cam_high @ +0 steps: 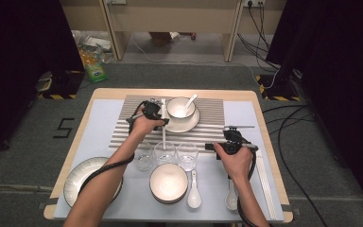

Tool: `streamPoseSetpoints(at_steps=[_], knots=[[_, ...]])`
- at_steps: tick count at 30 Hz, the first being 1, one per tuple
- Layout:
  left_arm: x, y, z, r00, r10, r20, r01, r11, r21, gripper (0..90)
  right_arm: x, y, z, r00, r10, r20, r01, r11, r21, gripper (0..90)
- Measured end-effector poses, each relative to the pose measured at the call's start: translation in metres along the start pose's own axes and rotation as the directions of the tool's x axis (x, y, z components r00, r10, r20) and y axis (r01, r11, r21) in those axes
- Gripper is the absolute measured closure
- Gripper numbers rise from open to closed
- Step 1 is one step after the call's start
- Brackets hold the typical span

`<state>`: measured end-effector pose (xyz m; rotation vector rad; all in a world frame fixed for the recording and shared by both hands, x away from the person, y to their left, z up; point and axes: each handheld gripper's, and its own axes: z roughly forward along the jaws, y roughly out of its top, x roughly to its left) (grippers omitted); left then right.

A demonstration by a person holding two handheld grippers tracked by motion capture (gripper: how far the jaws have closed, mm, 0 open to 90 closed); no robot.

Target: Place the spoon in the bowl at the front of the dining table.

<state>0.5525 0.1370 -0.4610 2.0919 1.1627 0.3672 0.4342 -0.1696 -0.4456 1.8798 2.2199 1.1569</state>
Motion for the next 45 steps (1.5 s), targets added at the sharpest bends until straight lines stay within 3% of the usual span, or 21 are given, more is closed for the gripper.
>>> streamPoseSetpoints(at_steps=[16, 28, 33, 36, 45], knots=[[0.0039, 0.0031, -0.0021, 1.0, 0.009, -0.001, -0.008, 0.9997, 0.023, 59.8, -0.0011, 0.0, 0.0001, 1.0, 0.0, -0.004, 0.0, 1.0, 0.001, 51.9], [0.0075, 0.0043, -0.0031, 0.9999, -0.008, 0.011, 0.008, 0.9997, 0.021, 62.1, -0.0006, -0.0004, 0.001, 1.0, -0.001, -0.002, 0.001, 1.0, 0.005, 51.7], [0.007, 0.0047, -0.0038, 1.0, -0.003, 0.006, 0.003, 0.9997, 0.024, 61.7, -0.0005, -0.0005, 0.0015, 1.0, -0.002, -0.003, 0.002, 1.0, 0.005, 51.8], [0.0062, 0.0049, -0.0047, 0.9997, -0.023, 0.003, 0.023, 0.9996, 0.015, 57.0, -0.0004, -0.0005, 0.0014, 1.0, -0.001, -0.002, 0.001, 1.0, 0.006, 51.8], [0.0039, 0.0031, -0.0049, 1.0, 0.007, 0.004, -0.007, 0.9997, 0.022, 60.9, -0.0002, -0.0009, 0.0023, 1.0, -0.002, -0.002, 0.002, 1.0, 0.008, 51.7]])
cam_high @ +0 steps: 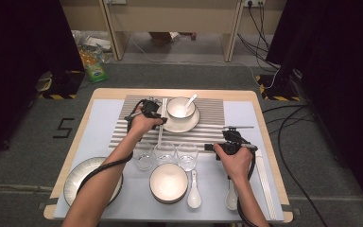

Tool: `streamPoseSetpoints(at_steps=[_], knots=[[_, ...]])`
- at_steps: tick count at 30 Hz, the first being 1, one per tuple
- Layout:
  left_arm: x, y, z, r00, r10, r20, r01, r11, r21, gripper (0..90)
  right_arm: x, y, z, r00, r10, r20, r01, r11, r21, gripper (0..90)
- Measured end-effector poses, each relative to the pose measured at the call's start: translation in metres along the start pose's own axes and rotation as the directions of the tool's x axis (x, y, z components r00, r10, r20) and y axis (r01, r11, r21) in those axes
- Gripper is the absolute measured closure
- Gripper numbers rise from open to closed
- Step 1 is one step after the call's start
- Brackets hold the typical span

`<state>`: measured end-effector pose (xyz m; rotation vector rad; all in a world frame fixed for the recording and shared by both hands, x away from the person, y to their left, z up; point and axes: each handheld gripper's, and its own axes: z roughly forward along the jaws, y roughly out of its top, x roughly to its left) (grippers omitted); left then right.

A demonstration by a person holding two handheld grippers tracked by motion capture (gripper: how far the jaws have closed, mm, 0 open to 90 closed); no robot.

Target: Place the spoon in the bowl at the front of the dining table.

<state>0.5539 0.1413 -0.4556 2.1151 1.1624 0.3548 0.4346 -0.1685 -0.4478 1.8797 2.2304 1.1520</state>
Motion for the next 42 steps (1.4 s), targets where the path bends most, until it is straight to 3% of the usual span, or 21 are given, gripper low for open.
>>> streamPoseSetpoints(at_steps=[21, 28, 42], knots=[[0.003, 0.001, 0.001, 0.9999, 0.012, 0.009, -0.012, 0.9999, 0.003, 62.2, -0.002, 0.0, 0.001, 1.0, -0.002, 0.001, 0.002, 1.0, 0.001, 51.8], [0.001, 0.003, -0.003, 1.0, 0.004, 0.006, -0.004, 0.9998, -0.017, 56.3, -0.002, 0.0, 0.001, 1.0, -0.002, 0.004, 0.002, 1.0, 0.002, 51.9], [0.006, 0.004, -0.023, 0.9991, -0.005, -0.041, 0.002, 0.9978, -0.066, 41.0, -0.003, 0.0, -0.003, 1.0, 0.004, 0.008, -0.004, 1.0, -0.011, 51.7]])
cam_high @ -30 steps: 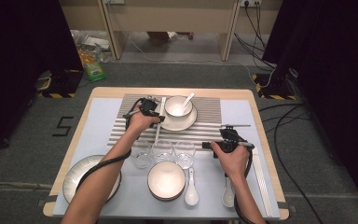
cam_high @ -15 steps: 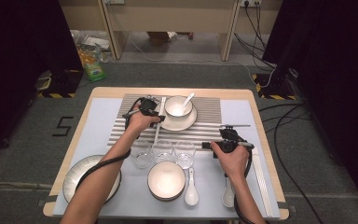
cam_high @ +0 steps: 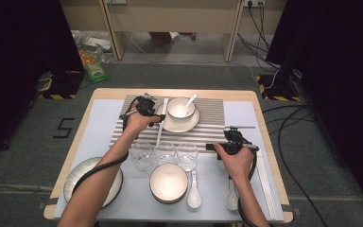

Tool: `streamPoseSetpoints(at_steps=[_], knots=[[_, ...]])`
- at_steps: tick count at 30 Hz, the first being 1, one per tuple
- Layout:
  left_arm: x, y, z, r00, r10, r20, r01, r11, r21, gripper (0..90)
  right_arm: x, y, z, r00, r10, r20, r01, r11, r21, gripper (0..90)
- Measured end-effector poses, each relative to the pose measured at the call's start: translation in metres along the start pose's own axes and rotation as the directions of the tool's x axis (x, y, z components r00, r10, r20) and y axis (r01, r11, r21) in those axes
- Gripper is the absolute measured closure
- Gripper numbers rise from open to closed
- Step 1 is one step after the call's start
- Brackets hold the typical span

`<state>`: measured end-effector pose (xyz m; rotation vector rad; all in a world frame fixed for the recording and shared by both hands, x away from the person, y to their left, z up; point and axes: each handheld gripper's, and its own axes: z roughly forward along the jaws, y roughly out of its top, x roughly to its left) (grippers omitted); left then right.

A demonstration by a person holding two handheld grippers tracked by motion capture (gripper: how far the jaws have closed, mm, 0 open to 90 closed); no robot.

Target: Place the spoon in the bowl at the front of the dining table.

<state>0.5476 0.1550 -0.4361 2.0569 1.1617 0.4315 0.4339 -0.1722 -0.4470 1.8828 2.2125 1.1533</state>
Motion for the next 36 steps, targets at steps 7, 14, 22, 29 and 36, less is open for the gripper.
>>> streamPoseSetpoints(at_steps=[7, 14, 22, 29, 36], knots=[[0.004, -0.003, -0.016, 0.9998, -0.006, -0.019, 0.006, 0.9998, -0.02, 38.1, -0.001, 0.0, 0.0, 1.0, 0.0, 0.006, 0.0, 1.0, -0.003, 51.6], [0.005, -0.009, -0.033, 0.9993, -0.021, -0.03, 0.02, 0.9991, -0.037, 36.7, -0.001, -0.001, -0.002, 1.0, 0.003, 0.009, -0.003, 1.0, -0.004, 51.5], [0.001, -0.015, -0.047, 0.9994, -0.018, -0.029, 0.016, 0.9988, -0.047, 35.6, -0.002, -0.001, -0.002, 0.9999, 0.002, 0.012, -0.002, 1.0, -0.006, 51.4], [-0.002, -0.023, -0.062, 0.9996, -0.026, -0.015, 0.025, 0.9979, -0.06, 34.8, -0.004, -0.001, -0.004, 0.9999, 0.012, 0.012, -0.012, 1.0, -0.008, 51.1], [-0.005, -0.033, -0.077, 0.9996, -0.023, -0.014, 0.022, 0.9977, -0.064, 34.6, -0.007, -0.002, -0.004, 0.9998, 0.016, 0.01, -0.016, 1.0, -0.011, 51.1]])
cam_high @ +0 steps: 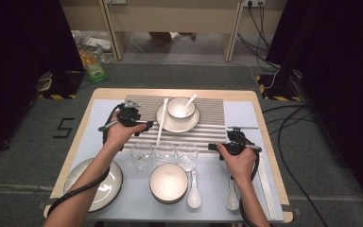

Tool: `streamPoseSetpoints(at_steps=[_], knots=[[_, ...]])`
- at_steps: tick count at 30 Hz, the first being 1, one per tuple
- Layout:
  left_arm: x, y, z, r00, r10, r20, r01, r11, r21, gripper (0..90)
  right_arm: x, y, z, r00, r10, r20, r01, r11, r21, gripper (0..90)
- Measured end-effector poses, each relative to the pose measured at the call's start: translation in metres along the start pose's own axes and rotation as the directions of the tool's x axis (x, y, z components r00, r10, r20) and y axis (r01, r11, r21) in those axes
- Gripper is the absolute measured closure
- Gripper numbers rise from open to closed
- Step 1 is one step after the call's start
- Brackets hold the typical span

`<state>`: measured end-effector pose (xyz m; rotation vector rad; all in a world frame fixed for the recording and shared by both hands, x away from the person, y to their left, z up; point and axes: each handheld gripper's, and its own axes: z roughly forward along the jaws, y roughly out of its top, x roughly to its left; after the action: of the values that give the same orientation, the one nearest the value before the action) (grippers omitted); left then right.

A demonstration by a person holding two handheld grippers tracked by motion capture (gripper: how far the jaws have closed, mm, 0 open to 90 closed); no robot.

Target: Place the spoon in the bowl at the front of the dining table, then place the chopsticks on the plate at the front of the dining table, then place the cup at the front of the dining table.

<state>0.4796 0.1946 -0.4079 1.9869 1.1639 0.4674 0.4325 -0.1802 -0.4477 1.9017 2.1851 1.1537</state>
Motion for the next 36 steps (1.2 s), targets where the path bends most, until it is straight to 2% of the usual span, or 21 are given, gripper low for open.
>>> streamPoseSetpoints(at_steps=[10, 19, 36], knots=[[-0.001, -0.014, -0.016, 0.9999, -0.012, -0.006, 0.012, 0.9999, -0.002, 34.2, -0.004, 0.0, -0.005, 0.9999, 0.014, 0.004, -0.014, 1.0, -0.01, 51.0], [-0.006, -0.022, -0.03, 1.0, 0.001, 0.002, 0.0, 0.9999, -0.014, 34.1, -0.006, 0.0, -0.008, 0.9998, 0.02, -0.005, -0.02, 1.0, -0.023, 51.1], [-0.013, -0.032, -0.039, 0.9997, 0.021, 0.012, -0.021, 0.9994, -0.027, 34.0, -0.009, 0.003, -0.012, 0.9996, 0.027, -0.001, -0.027, 0.999, -0.034, 51.0]])
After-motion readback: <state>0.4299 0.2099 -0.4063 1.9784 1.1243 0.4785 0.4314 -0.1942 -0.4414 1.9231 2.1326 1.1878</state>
